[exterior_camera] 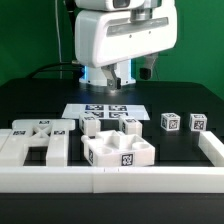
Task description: Assemble chair
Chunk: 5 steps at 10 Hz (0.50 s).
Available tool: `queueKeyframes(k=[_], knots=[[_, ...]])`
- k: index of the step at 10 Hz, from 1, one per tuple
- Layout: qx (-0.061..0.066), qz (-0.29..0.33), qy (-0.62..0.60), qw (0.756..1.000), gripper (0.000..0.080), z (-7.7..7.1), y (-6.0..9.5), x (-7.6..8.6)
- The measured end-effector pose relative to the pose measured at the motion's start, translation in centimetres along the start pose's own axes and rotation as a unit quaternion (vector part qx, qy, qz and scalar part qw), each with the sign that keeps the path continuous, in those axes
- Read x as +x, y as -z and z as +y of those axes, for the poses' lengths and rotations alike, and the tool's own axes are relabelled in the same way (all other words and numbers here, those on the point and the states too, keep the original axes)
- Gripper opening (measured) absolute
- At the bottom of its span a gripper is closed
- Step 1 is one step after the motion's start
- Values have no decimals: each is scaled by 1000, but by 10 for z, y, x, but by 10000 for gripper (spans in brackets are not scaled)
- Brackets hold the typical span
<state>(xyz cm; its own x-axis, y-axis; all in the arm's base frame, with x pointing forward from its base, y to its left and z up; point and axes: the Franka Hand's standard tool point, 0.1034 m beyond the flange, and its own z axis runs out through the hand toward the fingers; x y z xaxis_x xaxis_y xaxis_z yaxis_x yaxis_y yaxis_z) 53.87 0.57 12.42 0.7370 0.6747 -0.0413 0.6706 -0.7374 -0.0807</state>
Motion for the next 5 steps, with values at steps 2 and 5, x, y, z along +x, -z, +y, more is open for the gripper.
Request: queueKeyframes(k=[2, 5], knots=[[0, 0, 0, 1000, 650, 0, 0, 0], [1, -1, 0, 1000, 650, 0, -1, 0]])
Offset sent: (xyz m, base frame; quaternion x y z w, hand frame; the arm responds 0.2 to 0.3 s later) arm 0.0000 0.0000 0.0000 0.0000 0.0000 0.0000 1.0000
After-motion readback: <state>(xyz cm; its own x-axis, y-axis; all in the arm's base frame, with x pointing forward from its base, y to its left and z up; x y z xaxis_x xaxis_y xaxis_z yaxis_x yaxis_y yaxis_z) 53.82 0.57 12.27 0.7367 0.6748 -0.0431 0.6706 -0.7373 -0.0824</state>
